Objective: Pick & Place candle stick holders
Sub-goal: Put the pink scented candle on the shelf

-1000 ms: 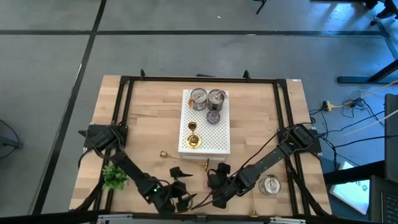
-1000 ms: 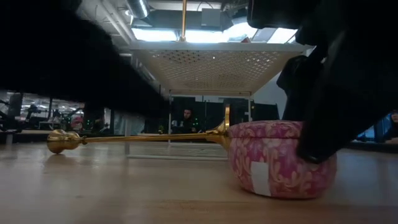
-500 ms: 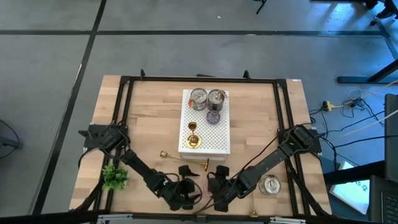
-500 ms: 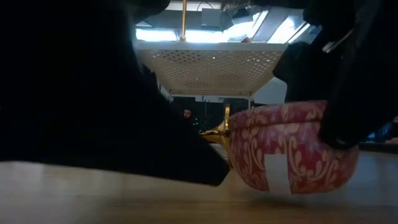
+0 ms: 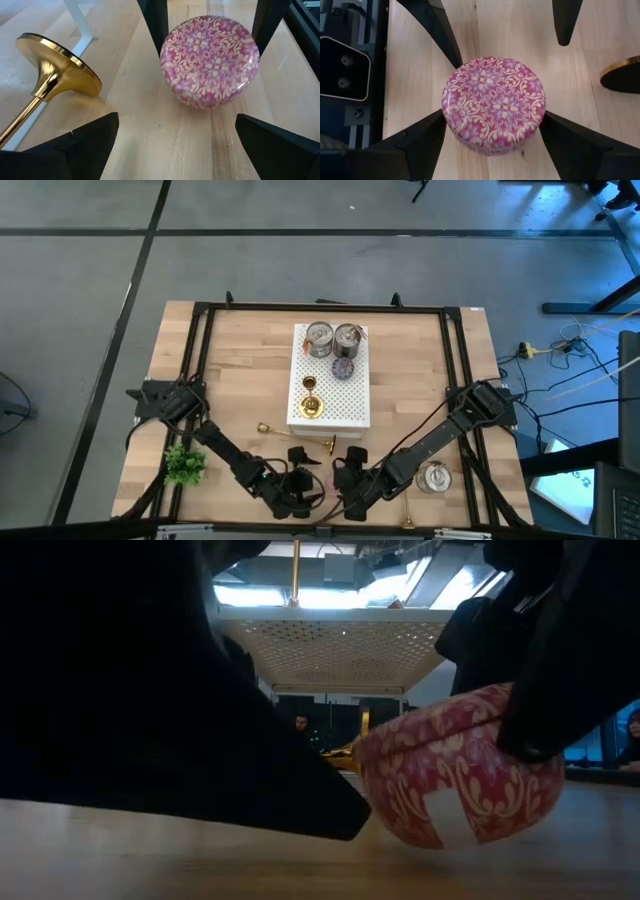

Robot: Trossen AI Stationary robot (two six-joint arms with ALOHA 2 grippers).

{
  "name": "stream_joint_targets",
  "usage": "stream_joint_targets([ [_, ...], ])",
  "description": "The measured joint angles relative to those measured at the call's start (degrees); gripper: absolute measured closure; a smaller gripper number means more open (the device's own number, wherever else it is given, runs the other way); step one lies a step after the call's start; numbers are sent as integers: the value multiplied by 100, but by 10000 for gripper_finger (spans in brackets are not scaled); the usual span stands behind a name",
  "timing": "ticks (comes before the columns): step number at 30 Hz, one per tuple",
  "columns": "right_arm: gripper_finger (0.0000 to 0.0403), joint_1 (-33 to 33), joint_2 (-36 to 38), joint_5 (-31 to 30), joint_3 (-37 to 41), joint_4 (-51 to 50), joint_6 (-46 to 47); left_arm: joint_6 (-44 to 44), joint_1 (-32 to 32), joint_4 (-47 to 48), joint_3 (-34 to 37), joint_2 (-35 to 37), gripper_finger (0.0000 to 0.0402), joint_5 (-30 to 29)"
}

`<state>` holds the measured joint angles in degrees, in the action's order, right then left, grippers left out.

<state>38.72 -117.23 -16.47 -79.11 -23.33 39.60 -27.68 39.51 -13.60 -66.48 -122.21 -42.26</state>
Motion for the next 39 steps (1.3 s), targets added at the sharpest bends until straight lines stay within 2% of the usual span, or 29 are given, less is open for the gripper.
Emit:
stream_joint_targets([
  [4,76,0,0,4,-2,2,2,0,2,-1,0,0,2,2],
  [12,14,20,0,-72,-4,-55,181,381,-2,-452,0,0,2,101],
  [28,11,267,0,57,-7,-674,1056,932,-269,-941,-2,2,2,777],
  [33,11,262,0,-261,61,-775,1119,999,-387,-1030,-2,-45,2,1098],
  [39,11,223,0,-325,211,-744,1291,1190,-527,-1413,-2,-257,2,1582],
])
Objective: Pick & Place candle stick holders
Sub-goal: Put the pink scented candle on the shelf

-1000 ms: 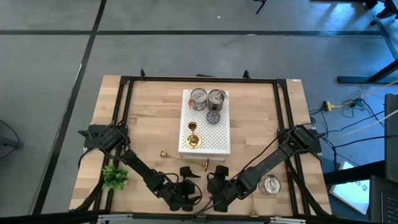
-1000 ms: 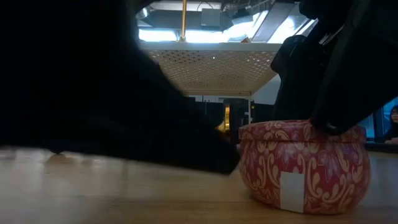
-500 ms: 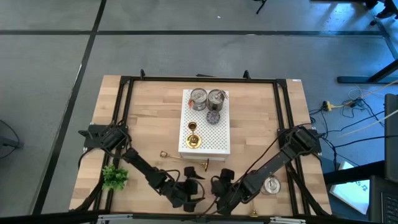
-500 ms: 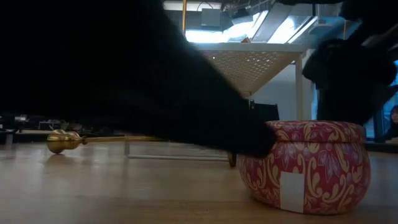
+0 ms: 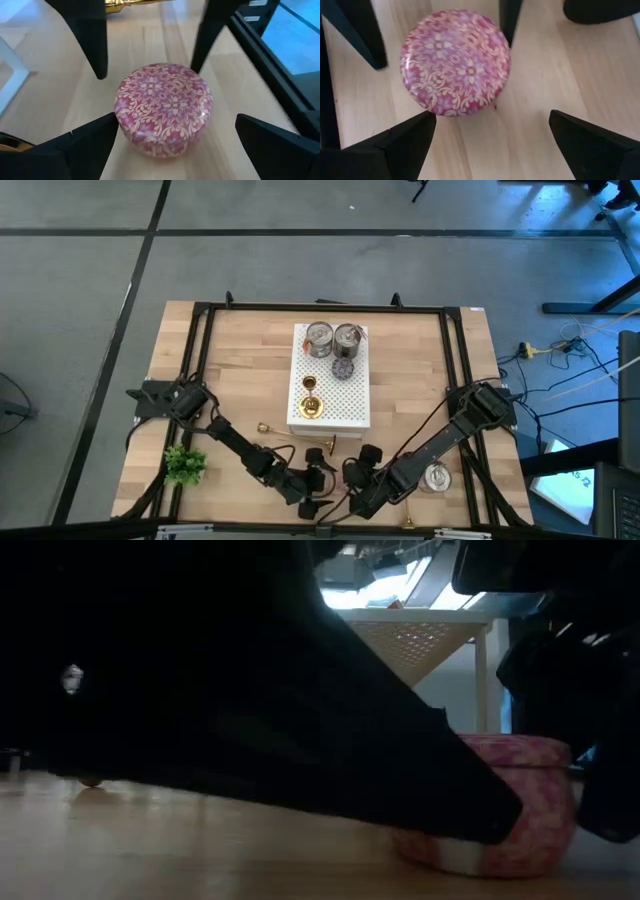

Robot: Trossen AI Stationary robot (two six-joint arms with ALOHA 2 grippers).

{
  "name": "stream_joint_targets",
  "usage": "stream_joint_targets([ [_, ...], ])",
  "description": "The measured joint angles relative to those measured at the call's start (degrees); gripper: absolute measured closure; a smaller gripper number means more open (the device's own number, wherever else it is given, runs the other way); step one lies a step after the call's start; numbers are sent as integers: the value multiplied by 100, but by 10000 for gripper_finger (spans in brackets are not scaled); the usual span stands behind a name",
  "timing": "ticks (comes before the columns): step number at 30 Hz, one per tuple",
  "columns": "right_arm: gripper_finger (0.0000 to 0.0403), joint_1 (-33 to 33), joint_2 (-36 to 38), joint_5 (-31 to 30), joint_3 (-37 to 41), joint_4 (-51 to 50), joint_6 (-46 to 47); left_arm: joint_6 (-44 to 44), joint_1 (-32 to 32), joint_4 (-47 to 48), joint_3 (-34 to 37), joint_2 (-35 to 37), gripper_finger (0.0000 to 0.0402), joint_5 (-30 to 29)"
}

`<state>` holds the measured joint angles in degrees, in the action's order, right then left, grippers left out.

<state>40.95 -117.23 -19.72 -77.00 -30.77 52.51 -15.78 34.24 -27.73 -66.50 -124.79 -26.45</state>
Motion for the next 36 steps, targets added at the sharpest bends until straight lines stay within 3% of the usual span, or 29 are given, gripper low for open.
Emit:
stream_joint_targets([
  [8,11,-92,0,-254,298,911,-91,176,-77,-98,0,-40,2,73],
  [26,11,-140,0,-342,320,1307,-286,156,-232,101,1,-40,2,286],
  [36,11,-166,0,-407,322,1494,-396,-46,-369,-262,50,-243,2,478],
])
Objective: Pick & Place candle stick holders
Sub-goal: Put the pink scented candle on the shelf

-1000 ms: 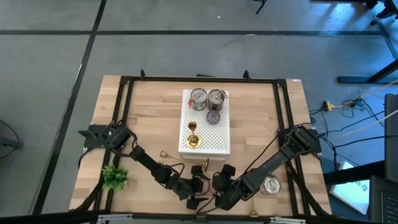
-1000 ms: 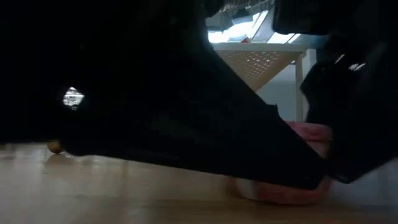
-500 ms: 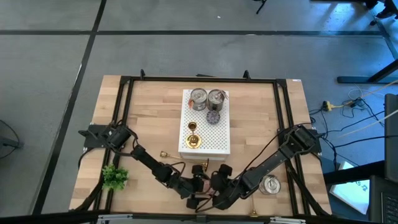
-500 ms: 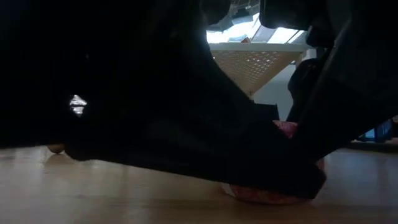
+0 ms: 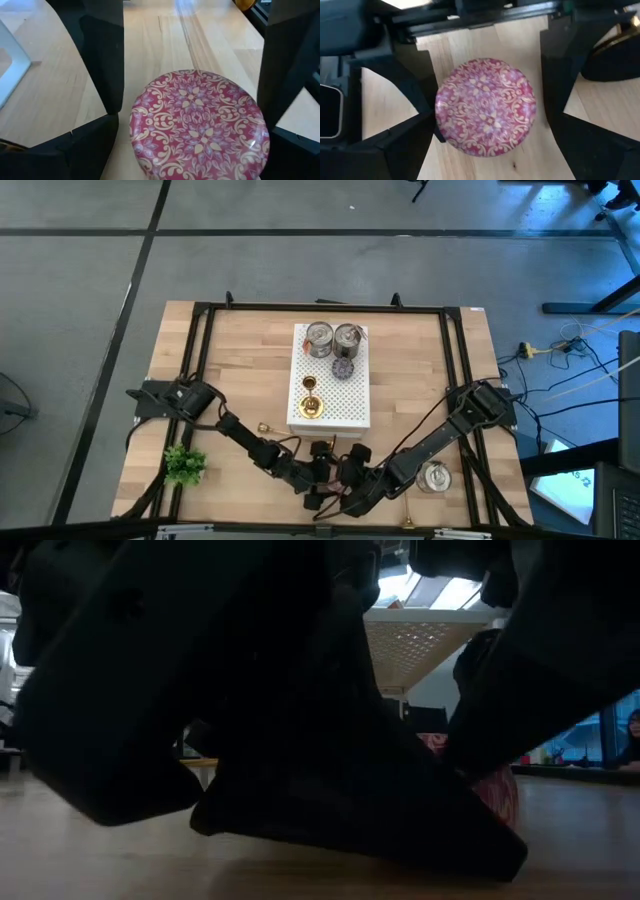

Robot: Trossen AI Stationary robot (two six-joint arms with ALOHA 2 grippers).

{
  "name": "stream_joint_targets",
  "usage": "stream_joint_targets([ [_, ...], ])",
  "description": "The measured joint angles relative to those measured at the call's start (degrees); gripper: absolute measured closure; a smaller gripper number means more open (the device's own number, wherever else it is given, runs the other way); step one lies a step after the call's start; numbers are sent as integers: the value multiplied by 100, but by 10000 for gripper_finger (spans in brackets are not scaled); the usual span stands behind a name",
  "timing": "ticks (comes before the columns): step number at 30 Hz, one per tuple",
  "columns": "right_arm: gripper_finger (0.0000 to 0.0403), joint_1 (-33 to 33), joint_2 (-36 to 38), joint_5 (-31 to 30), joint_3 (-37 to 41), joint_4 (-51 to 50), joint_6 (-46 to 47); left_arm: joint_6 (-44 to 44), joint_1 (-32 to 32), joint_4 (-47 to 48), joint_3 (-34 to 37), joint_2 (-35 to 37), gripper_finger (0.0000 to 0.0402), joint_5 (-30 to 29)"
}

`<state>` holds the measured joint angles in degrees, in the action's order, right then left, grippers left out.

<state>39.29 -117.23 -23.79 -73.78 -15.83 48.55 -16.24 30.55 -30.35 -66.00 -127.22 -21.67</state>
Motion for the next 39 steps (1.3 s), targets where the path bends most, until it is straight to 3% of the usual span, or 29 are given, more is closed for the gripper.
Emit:
stream_joint_targets([
  [9,11,16,0,13,0,182,-113,-78,0,14,-4,-4,9,37],
  [16,11,123,2,579,0,18,242,-206,98,31,-7,-13,109,42],
  [20,11,220,2,960,0,-151,557,-273,235,190,-11,14,113,-138],
  [29,11,278,2,846,-2,-304,654,-355,605,1695,24,648,113,-1107],
  [39,11,273,2,811,-2,-326,628,-719,928,3637,13,2116,113,-1878],
])
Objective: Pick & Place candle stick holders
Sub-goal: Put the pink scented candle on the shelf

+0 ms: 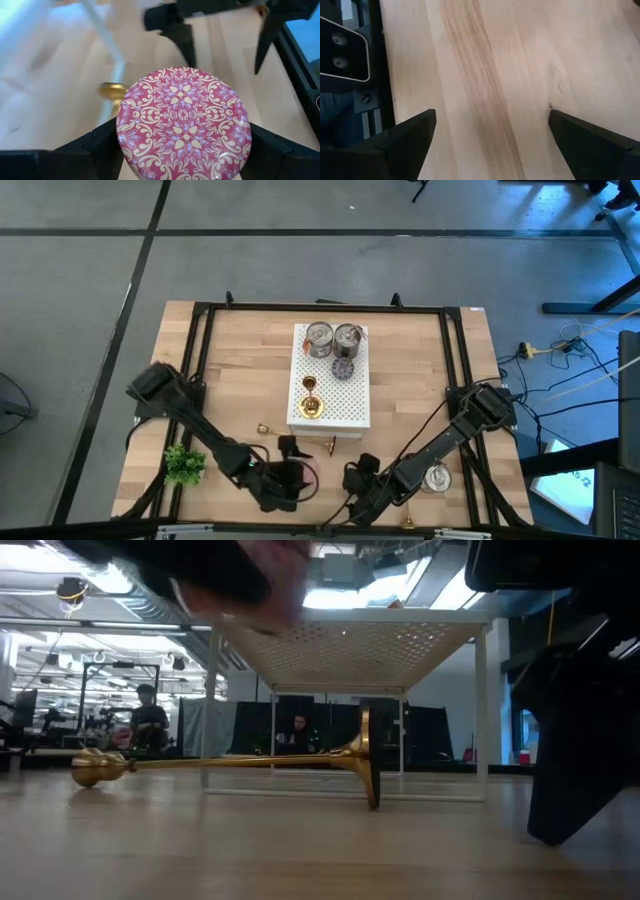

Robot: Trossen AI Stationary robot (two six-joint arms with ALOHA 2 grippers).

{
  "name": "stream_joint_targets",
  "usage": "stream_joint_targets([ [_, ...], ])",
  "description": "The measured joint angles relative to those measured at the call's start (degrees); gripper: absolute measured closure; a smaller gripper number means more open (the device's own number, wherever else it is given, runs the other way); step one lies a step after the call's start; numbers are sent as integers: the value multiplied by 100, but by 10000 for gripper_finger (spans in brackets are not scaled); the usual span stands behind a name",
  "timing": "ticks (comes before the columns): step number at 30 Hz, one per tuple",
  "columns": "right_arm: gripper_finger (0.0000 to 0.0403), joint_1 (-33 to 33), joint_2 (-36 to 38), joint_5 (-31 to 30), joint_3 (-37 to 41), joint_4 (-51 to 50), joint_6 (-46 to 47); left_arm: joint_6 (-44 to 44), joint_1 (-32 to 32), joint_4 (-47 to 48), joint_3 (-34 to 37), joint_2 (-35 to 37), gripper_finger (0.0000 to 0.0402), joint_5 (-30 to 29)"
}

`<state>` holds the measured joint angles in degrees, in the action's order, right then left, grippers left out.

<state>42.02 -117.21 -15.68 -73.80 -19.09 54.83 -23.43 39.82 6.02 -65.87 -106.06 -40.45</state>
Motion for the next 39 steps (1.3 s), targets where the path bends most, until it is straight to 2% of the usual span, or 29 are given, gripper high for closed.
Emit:
stream_joint_targets([
  [3,11,-2,0,-59,0,-22,-15,-485,141,992,46,442,113,-246],
  [8,11,-2,0,-65,0,-20,-84,-1773,372,2572,510,1387,113,-912],
  [11,11,-2,0,-106,0,-6,-113,-2327,404,3095,917,2072,113,-1298],
  [14,11,-2,0,-129,0,42,-152,-2400,242,3168,1323,2866,113,-1605],
  [18,11,-11,0,-203,0,115,-279,-1894,-278,3151,1720,3908,113,-1559],
  [22,11,-24,0,-232,0,114,-304,-910,-1103,2866,1921,4667,113,-971],
  [28,11,-35,0,-337,0,114,-345,1058,-2648,1294,1958,5020,113,1009],
  [32,11,-35,0,-337,0,112,-371,1577,-3509,740,1958,4775,113,2134],
  [39,11,-10,0,-340,0,-7,-382,1857,-4364,36,1965,3833,113,3185],
])
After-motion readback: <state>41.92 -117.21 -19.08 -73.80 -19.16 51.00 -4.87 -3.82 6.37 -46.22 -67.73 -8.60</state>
